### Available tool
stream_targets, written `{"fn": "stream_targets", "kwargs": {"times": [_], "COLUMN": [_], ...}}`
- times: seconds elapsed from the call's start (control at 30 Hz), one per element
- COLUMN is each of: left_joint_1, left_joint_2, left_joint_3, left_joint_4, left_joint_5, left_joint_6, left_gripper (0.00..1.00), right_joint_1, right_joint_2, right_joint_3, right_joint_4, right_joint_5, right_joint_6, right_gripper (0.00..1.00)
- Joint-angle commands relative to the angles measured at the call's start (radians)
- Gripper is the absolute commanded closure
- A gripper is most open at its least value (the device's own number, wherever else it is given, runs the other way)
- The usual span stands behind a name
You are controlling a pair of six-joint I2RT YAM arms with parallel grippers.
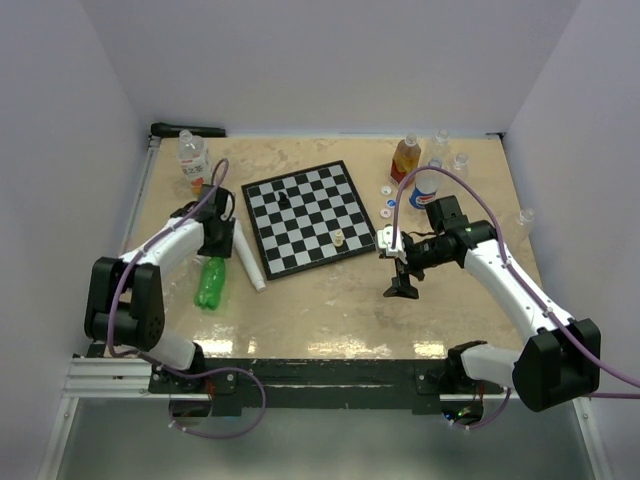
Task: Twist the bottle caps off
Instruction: Pick up the plastic bottle at the center of the board, then unscrew the bottle cap from the plastic bottle.
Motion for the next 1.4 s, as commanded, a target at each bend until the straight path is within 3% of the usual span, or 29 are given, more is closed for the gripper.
{"fn": "stream_targets", "kwargs": {"times": [0.0,0.23,0.63,0.97,1.37], "left_joint_1": [-0.007,-0.007,-0.030,-0.214,-0.384], "left_joint_2": [-0.136,-0.298,-0.490,-0.506,-0.379], "left_joint_3": [0.009,-0.005,-0.120,-0.126,-0.112], "left_joint_4": [0.022,0.038,0.275,0.538,0.848], "left_joint_5": [0.005,0.145,0.623,0.654,0.591], "left_joint_6": [-0.017,-0.058,-0.286,-0.461,-0.596], "left_gripper": [0.97,0.99,1.00,1.00,1.00], "right_joint_1": [-0.004,-0.004,0.001,0.053,0.122], "right_joint_2": [-0.015,-0.009,0.022,0.066,0.181], "right_joint_3": [0.004,0.004,0.024,0.068,0.153], "right_joint_4": [-0.003,0.000,-0.041,-0.079,-0.090], "right_joint_5": [-0.015,-0.019,-0.096,-0.166,-0.314], "right_joint_6": [-0.011,-0.008,-0.049,-0.063,-0.014], "right_gripper": [0.02,0.02,0.02,0.02,0.02]}}
